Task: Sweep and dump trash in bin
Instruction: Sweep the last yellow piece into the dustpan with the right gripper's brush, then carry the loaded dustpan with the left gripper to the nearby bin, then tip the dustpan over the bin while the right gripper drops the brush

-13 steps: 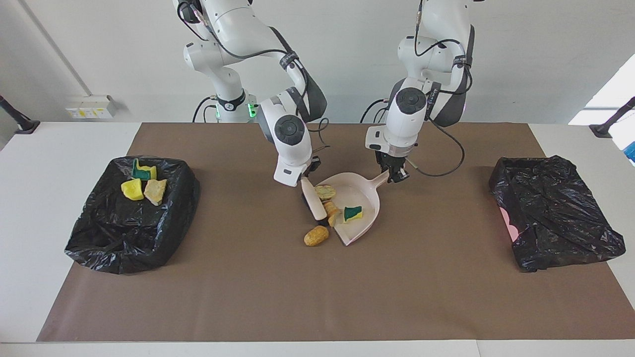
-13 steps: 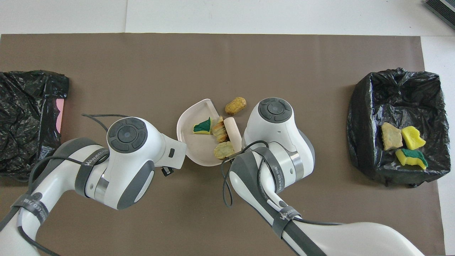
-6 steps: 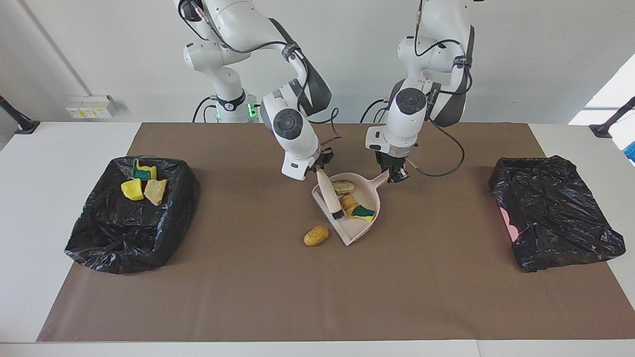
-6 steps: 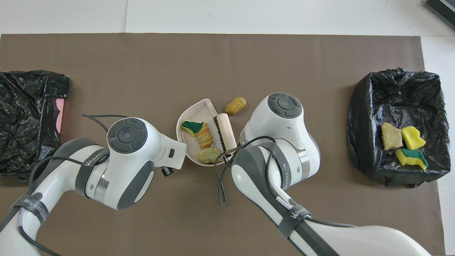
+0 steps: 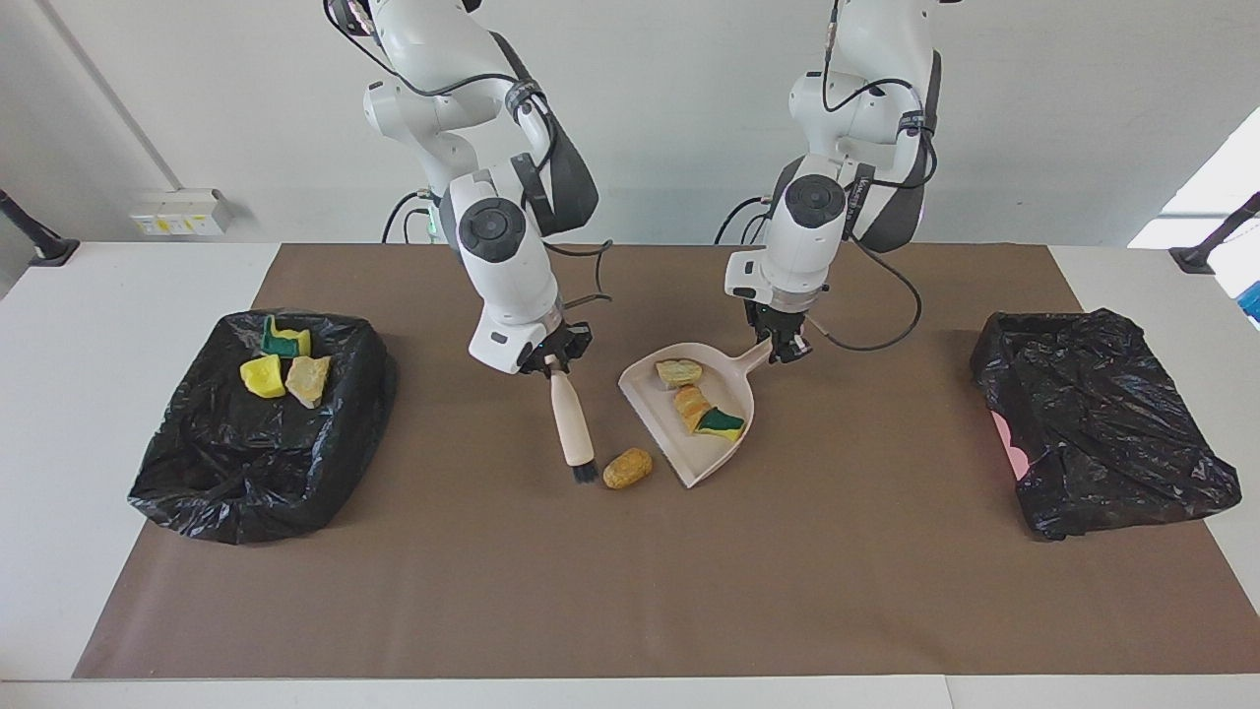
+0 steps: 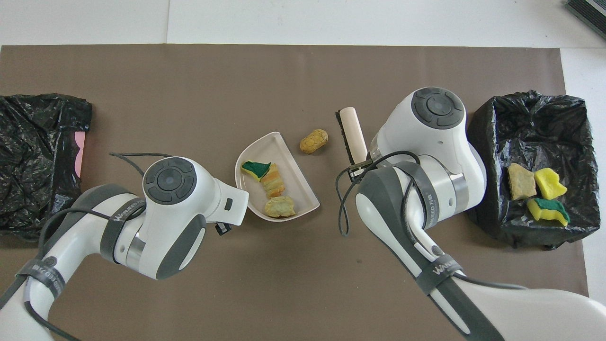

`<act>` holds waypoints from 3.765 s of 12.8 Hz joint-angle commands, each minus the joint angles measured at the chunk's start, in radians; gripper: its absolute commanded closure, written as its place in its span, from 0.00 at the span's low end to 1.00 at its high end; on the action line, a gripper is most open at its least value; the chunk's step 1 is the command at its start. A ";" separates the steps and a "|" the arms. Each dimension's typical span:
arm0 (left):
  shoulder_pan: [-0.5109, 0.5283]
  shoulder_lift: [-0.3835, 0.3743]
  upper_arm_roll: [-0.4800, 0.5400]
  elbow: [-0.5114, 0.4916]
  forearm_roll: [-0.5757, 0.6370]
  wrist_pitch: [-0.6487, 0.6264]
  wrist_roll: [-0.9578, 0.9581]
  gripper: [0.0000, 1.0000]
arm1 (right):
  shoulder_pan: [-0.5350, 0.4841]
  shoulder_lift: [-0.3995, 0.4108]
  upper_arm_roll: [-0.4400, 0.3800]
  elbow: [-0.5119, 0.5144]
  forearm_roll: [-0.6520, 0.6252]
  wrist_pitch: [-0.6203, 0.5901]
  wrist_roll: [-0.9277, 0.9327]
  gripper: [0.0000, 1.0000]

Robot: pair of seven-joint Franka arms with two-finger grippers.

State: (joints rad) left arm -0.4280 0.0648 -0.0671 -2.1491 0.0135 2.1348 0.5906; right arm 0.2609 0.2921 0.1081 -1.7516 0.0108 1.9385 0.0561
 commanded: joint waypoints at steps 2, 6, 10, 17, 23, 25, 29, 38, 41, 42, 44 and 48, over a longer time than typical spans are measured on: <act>0.000 -0.025 0.000 -0.032 -0.009 0.028 -0.011 1.00 | 0.001 0.166 0.013 0.170 -0.098 -0.006 0.010 1.00; -0.008 -0.025 0.000 -0.032 -0.009 0.024 -0.002 1.00 | 0.076 0.219 0.016 0.176 -0.077 -0.001 0.010 1.00; -0.011 -0.026 0.001 -0.032 -0.009 0.016 -0.006 1.00 | 0.126 0.159 0.036 0.065 0.150 -0.020 0.018 1.00; 0.003 -0.016 0.003 -0.009 -0.007 0.011 -0.051 1.00 | 0.058 0.119 0.082 0.043 0.196 -0.069 0.021 1.00; 0.037 -0.031 0.006 0.015 -0.007 0.011 -0.051 1.00 | 0.014 -0.031 0.079 0.040 0.143 -0.242 0.132 1.00; 0.082 -0.060 0.007 0.025 -0.007 0.008 -0.040 1.00 | 0.056 -0.073 0.081 0.041 0.126 -0.292 0.278 1.00; 0.170 -0.129 0.009 0.058 -0.007 -0.109 -0.015 1.00 | 0.188 -0.142 0.082 -0.027 0.133 -0.294 0.528 1.00; 0.550 -0.131 0.016 0.360 -0.009 -0.470 0.182 1.00 | 0.463 -0.041 0.085 -0.167 0.184 0.051 0.751 1.00; 0.746 -0.128 0.027 0.394 -0.021 -0.483 0.412 1.00 | 0.503 -0.030 0.085 -0.225 0.184 0.117 0.754 1.00; 0.803 -0.128 0.027 0.399 -0.021 -0.489 0.481 1.00 | 0.505 -0.030 0.085 -0.233 0.184 0.125 0.755 1.00; 0.900 -0.120 0.044 0.438 -0.012 -0.496 0.628 1.00 | 0.500 -0.027 0.084 -0.218 0.167 0.099 0.781 0.01; 0.951 0.021 0.095 0.579 0.158 -0.481 0.877 1.00 | 0.477 -0.037 0.076 -0.082 0.146 -0.088 0.780 0.00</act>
State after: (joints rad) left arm 0.5203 -0.0185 0.0324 -1.6824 0.1035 1.6711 1.4012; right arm 0.7597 0.2653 0.1817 -1.8977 0.1724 1.9369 0.8154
